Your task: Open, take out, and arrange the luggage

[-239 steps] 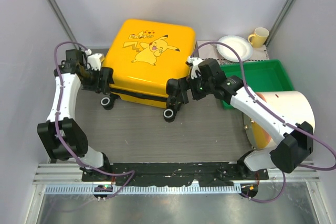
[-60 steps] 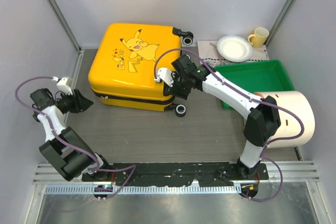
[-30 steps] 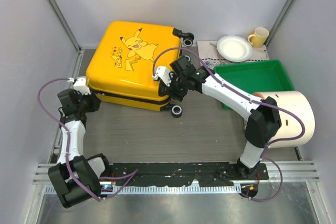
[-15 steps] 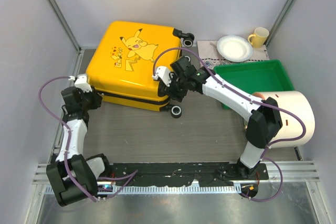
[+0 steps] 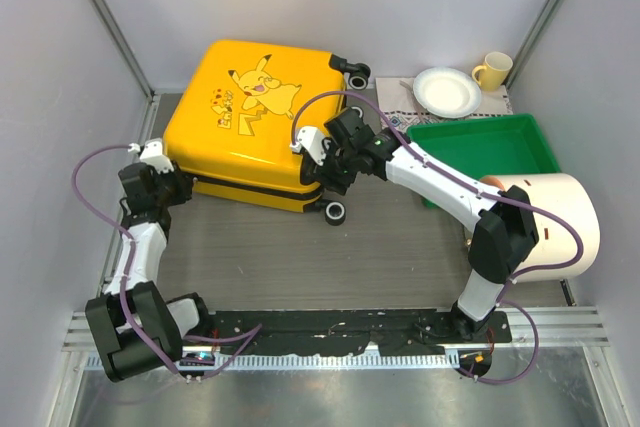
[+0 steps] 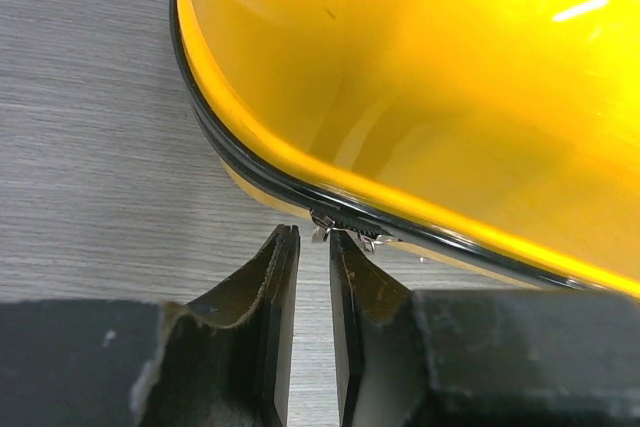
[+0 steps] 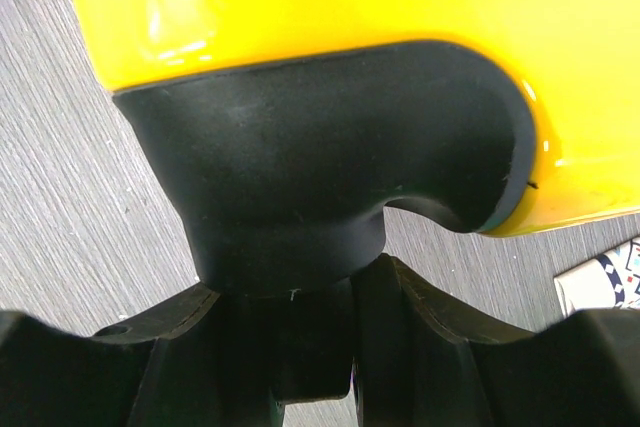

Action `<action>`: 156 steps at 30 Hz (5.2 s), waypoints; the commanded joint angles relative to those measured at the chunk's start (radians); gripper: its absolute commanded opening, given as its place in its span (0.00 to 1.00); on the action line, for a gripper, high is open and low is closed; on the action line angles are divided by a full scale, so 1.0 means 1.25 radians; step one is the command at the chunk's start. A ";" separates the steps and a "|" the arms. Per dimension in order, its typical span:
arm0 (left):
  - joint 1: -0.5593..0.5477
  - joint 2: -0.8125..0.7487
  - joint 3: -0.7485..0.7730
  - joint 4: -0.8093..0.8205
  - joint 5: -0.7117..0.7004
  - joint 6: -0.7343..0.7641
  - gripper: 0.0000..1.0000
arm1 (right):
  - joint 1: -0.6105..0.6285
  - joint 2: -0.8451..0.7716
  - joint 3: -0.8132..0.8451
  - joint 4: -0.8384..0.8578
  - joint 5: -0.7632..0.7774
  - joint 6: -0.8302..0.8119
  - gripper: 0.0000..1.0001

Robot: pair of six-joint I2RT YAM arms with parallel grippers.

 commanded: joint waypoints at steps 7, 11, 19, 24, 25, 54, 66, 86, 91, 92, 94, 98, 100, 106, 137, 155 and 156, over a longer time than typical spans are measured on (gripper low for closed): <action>-0.004 0.024 -0.007 0.129 0.047 0.012 0.21 | 0.005 -0.037 -0.004 0.056 -0.003 0.094 0.01; -0.004 0.027 -0.014 0.147 0.058 0.022 0.15 | 0.003 -0.040 -0.008 0.056 -0.001 0.095 0.01; 0.013 0.032 0.010 0.118 0.031 0.080 0.00 | -0.028 -0.054 -0.020 0.036 0.024 0.078 0.01; 0.081 0.056 0.043 0.113 0.090 0.126 0.00 | -0.076 -0.073 -0.048 0.018 0.056 0.052 0.01; 0.103 0.071 0.050 0.108 0.119 0.132 0.00 | -0.084 -0.080 -0.053 0.016 0.061 0.043 0.01; 0.071 0.558 0.444 0.333 0.515 0.346 0.00 | -0.183 -0.093 -0.131 -0.014 0.089 -0.201 0.01; -0.023 0.891 0.746 0.522 0.523 0.194 0.00 | -0.194 -0.063 -0.135 -0.018 0.097 -0.244 0.01; -0.055 1.047 1.075 0.470 0.273 0.047 0.60 | -0.194 -0.014 -0.076 -0.074 0.033 -0.199 0.01; 0.001 0.864 1.025 0.090 0.130 0.067 0.70 | -0.169 -0.026 -0.066 -0.077 -0.043 -0.141 0.01; 0.012 0.834 1.028 -0.068 0.095 0.080 0.76 | -0.159 -0.029 -0.069 -0.073 -0.049 -0.101 0.01; 0.022 0.752 1.009 -0.191 0.021 0.115 0.79 | -0.144 -0.041 -0.074 -0.069 -0.065 -0.056 0.01; 0.048 0.580 0.865 -0.373 -0.065 0.100 0.81 | -0.036 -0.063 -0.125 -0.024 -0.064 0.072 0.01; 0.056 0.470 0.763 -0.405 -0.078 0.063 0.83 | 0.017 -0.069 -0.132 0.012 -0.071 0.128 0.01; 0.092 0.320 0.614 -0.555 -0.082 -0.083 0.85 | 0.174 -0.017 0.016 0.006 -0.125 0.219 0.72; 0.086 0.103 0.352 -0.517 0.021 -0.188 0.79 | -0.376 0.300 0.408 0.118 0.027 0.209 0.41; -0.151 0.840 1.373 -0.618 0.059 -0.025 0.77 | 0.052 -0.242 -0.344 0.228 -0.290 0.133 0.40; -0.174 0.878 1.448 -0.692 0.062 0.002 0.78 | 0.074 -0.245 -0.349 0.268 -0.282 0.146 0.43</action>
